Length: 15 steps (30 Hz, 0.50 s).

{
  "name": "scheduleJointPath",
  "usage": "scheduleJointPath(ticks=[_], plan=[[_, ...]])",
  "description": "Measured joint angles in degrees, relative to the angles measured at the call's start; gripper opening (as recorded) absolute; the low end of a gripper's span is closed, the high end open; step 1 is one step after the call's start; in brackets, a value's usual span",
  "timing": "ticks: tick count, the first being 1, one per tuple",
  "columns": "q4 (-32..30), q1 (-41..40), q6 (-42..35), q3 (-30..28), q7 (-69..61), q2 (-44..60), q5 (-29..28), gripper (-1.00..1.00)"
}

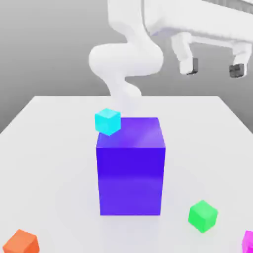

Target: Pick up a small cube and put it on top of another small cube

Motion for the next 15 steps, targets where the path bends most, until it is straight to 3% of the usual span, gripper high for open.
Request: scheduleJointPath(ticks=[15], plan=[[4.63,7.51,6.55,5.62,-15.15,31.33,-5.05,0.00]])
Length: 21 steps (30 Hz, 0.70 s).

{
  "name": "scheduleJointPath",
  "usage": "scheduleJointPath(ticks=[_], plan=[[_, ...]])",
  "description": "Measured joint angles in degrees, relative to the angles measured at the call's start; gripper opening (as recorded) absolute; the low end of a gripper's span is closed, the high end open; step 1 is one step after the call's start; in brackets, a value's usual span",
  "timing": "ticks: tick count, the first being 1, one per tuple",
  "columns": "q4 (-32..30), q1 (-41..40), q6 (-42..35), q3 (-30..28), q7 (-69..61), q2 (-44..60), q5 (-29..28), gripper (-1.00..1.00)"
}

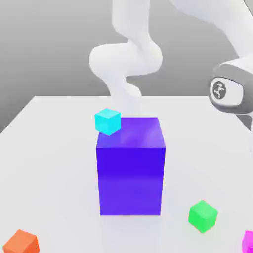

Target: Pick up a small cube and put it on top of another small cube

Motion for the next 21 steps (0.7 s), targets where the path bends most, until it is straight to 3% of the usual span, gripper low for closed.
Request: scheduleJointPath(ticks=[5,6,12,16,21], plan=[[2.11,2.21,5.31,-0.74,-0.77,10.45,-2.81,0.00],[2.54,2.63,6.61,-1.23,-0.49,12.23,-3.28,-1.00],[2.75,2.85,7.20,-1.48,-0.39,13.12,-3.45,-1.00],[1.40,2.00,3.05,-0.24,-1.74,7.59,-1.57,-1.00],[-6.75,1.28,1.92,-0.61,5.01,-2.06,2.59,-1.00]])
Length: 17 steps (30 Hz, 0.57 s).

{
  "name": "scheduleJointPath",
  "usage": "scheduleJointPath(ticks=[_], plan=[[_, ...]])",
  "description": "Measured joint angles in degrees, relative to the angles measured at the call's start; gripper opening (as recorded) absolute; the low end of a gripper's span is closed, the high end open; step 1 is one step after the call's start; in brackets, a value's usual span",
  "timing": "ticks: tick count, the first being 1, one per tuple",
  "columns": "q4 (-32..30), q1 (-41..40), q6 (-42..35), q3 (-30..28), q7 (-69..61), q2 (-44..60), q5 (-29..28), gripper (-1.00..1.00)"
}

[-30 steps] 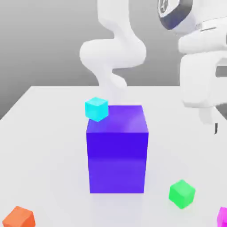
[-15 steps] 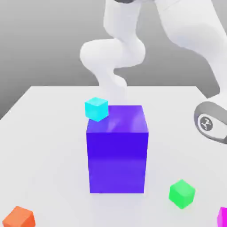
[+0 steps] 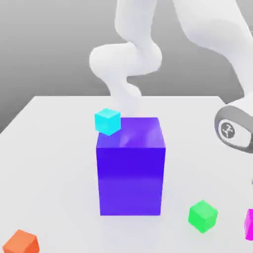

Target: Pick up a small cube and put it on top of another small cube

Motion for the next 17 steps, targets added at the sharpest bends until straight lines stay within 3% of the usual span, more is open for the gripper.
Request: scheduleJointPath(ticks=[8,13,14,17], plan=[[-16.53,-0.22,1.90,-2.66,17.87,-15.06,5.04,-1.00],[-17.97,0.31,10.03,-3.98,22.08,-8.34,2.66,-1.00],[-17.92,0.57,11.44,-4.33,22.47,-6.87,2.20,1.00],[-17.92,0.57,11.44,-4.33,22.47,-6.87,2.20,1.00]])
